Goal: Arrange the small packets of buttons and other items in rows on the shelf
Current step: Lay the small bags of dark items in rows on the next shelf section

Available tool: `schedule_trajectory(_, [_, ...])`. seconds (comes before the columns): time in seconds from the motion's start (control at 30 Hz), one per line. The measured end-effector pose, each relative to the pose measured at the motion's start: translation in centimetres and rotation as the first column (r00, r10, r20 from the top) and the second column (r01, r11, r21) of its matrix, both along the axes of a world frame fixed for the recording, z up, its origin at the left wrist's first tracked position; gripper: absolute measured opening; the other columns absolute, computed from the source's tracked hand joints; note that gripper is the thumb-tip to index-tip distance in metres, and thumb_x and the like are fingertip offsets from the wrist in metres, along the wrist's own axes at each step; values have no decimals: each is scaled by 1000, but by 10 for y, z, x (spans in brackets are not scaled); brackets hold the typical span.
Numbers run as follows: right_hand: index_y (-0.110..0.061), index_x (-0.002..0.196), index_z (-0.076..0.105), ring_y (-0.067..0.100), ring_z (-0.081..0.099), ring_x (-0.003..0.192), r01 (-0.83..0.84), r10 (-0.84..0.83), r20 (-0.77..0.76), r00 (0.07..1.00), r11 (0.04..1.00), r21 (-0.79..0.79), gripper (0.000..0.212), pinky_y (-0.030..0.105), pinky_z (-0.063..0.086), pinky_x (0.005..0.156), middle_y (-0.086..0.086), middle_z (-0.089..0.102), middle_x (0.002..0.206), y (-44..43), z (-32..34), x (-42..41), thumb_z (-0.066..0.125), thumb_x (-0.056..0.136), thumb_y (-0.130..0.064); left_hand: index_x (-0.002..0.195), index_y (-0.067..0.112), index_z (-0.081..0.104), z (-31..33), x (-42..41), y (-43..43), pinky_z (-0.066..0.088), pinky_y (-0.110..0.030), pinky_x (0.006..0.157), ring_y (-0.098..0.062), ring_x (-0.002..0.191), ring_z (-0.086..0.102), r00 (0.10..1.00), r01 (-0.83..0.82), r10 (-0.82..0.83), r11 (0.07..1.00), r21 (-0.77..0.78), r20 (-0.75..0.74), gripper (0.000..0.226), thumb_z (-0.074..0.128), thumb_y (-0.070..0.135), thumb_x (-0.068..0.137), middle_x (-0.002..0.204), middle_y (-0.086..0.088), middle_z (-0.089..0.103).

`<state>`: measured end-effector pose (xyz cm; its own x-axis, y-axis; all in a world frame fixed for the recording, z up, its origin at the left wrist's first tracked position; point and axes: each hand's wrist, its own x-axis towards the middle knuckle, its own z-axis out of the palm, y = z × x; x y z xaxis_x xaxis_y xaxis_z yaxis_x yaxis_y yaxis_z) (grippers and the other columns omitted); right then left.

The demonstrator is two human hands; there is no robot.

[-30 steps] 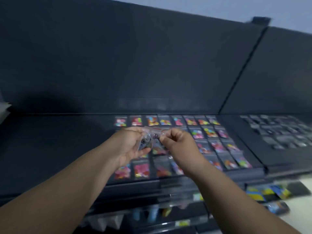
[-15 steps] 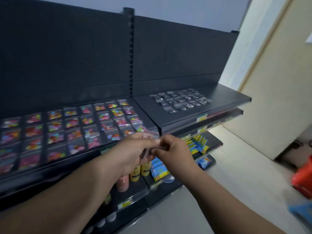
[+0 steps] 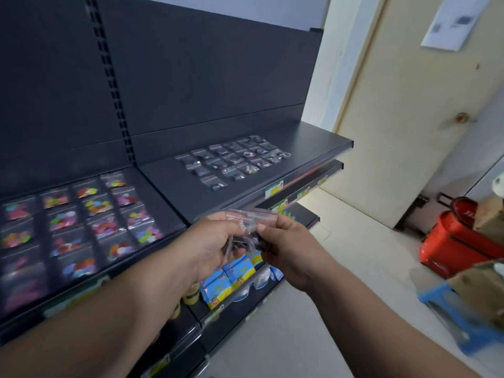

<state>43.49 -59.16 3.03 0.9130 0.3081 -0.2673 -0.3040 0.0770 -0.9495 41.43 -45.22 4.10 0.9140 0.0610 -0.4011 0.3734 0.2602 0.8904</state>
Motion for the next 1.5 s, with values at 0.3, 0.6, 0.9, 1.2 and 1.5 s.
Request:
schedule_trajectory(0.3, [-13, 84, 64, 13, 50, 56, -32, 34, 28, 999, 998, -52, 20, 20, 41, 50, 0, 59, 61, -7, 15, 128, 49, 95, -6, 91, 15, 64, 0, 130, -5, 46, -21, 52, -10, 65, 60, 996, 84, -84, 996, -14, 31, 17, 65, 1, 82, 73, 0, 68])
schedule_trajectory(0.6, [-7, 91, 63, 12, 47, 54, -41, 49, 51, 998, 990, -137, 8, 22, 41, 55, 5, 57, 71, 7, 5, 216, 55, 92, -8, 91, 10, 62, 0, 196, 5, 41, -18, 41, -12, 59, 55, 999, -47, 49, 992, 117, -15, 16, 65, -1, 81, 74, -6, 62])
schedule_trajectory(0.9, [-13, 110, 59, 8, 63, 68, -467, 465, -74, 882, 884, -7, 29, 22, 48, 62, 0, 67, 85, 28, -7, 275, 64, 83, -3, 84, 17, 64, -12, 219, 17, 43, -21, 50, -11, 67, 58, 956, -283, 293, 940, 191, -29, 16, 67, 3, 79, 71, 2, 64])
schedule_trajectory(1.2, [-20, 98, 63, 11, 63, 74, -679, 673, -97, 733, 718, -150, 27, 24, 49, 66, -1, 70, 87, 39, -17, 328, 66, 81, -1, 76, 10, 60, -16, 229, -4, 38, -19, 42, -15, 48, 54, 790, -583, 611, 776, 239, -55, 15, 66, -4, 76, 54, -5, 60])
schedule_trajectory(1.5, [-14, 84, 61, 11, 55, 56, -700, 720, -28, 693, 663, -264, 22, 16, 41, 44, 2, 63, 69, 58, -30, 329, 58, 84, 7, 74, 12, 56, -19, 203, 15, 42, -20, 44, -16, 55, 55, 659, -720, 741, 671, 176, -128, 16, 60, -1, 83, 61, -7, 59])
